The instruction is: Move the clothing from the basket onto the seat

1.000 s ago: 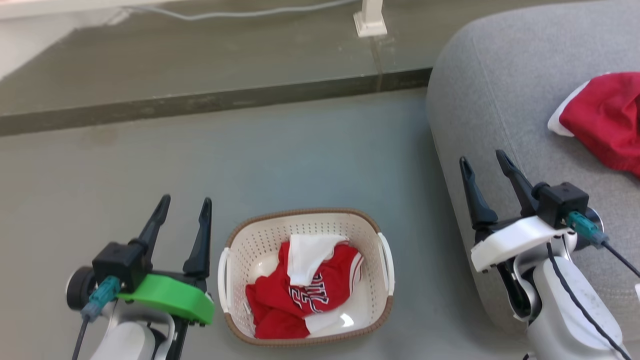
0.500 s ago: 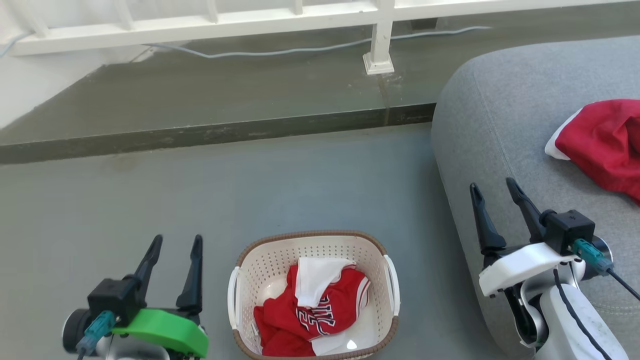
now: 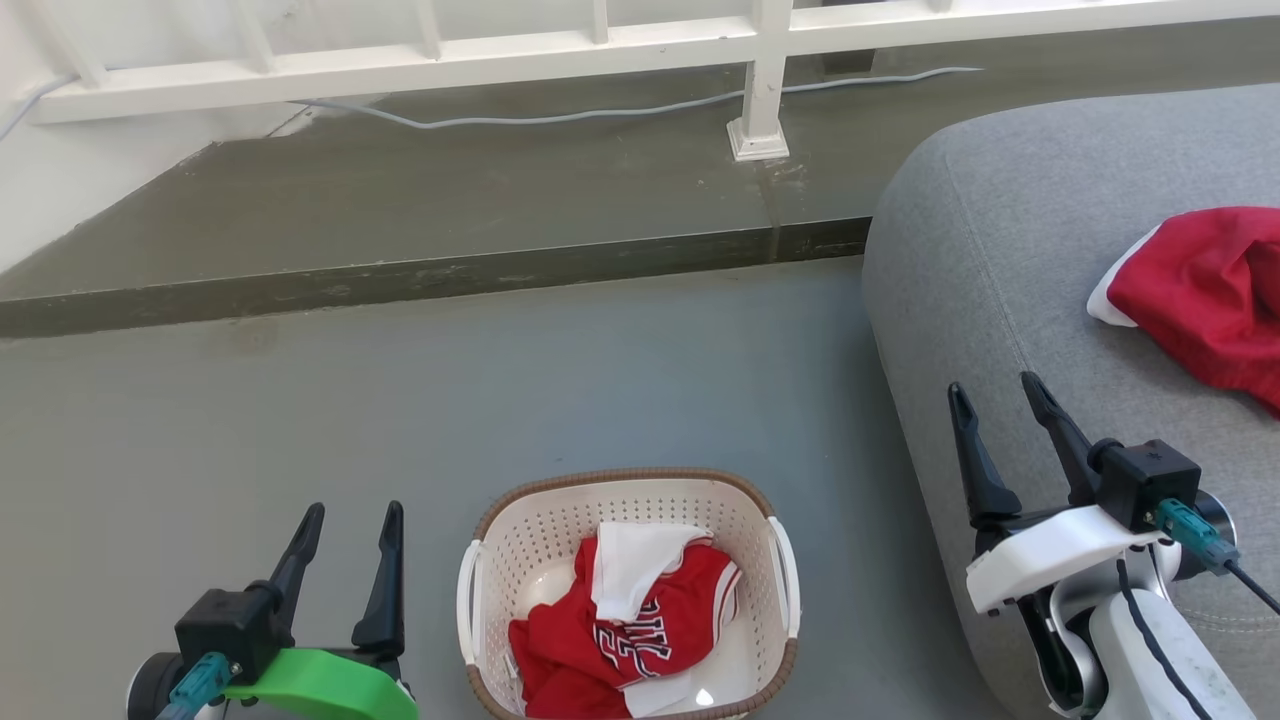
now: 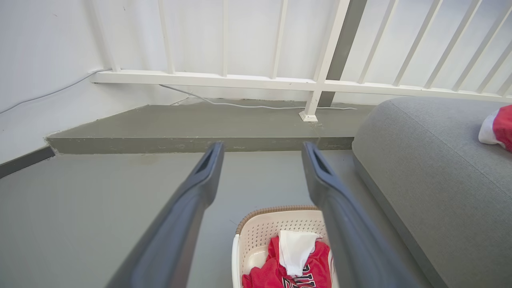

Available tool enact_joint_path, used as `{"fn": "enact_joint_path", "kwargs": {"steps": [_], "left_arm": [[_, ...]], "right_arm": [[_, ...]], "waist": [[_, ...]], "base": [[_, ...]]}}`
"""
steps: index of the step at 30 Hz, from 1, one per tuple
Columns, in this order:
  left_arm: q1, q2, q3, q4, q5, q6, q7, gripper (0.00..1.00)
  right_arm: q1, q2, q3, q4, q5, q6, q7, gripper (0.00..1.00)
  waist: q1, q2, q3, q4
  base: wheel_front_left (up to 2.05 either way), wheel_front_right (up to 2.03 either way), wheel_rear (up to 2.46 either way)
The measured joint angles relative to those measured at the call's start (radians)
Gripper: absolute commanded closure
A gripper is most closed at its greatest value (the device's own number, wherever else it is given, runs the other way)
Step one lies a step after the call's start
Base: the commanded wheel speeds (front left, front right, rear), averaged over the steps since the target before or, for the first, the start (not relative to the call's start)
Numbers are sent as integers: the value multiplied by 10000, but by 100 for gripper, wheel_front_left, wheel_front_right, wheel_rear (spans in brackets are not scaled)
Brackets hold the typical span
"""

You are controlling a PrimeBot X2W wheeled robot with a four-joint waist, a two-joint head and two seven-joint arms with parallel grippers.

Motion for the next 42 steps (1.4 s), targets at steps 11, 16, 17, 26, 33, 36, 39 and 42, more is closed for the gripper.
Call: {"fn": "enact_joint_path", "kwargs": {"steps": [11,16,17,26,33,36,39,42], "left_arm": [[60,-96,29,-77,59,2,0,0],[192,-115,25,-84,81,2,2,0],[211,-115,23,-84,81,2,2,0],[215,-123,-155,-130,201,4,107,0],[-25,-188,-784,163,541,-130,326,0],[-471,-360,-1160,393,660,-368,464,0],[-925,-623,-1544,669,750,-554,554,0],[-1349,-828,-1891,1110,940,-683,746,0]], "right_arm": [[89,-48,0,-286,8,-2,113,0],[230,-52,-23,-433,12,-109,190,0],[281,-50,-25,-458,12,-148,192,0],[296,-44,71,-846,25,-157,366,0],[281,-44,186,-1296,23,-119,489,0],[273,-50,178,-1572,23,-117,543,0],[255,-50,188,-1837,21,-96,591,0],[176,-48,198,-2119,23,-73,619,0]], "waist": [[0,0,-64,-7],[0,0,-74,6],[0,0,-75,8],[0,0,13,-36],[0,0,358,-248],[0,0,561,-341],[0,0,820,-440],[0,0,1134,-549]], "base": [[0,0,0],[0,0,0],[0,0,0],[0,0,0],[0,0,0],[0,0,0],[0,0,0],[0,0,0]]}}
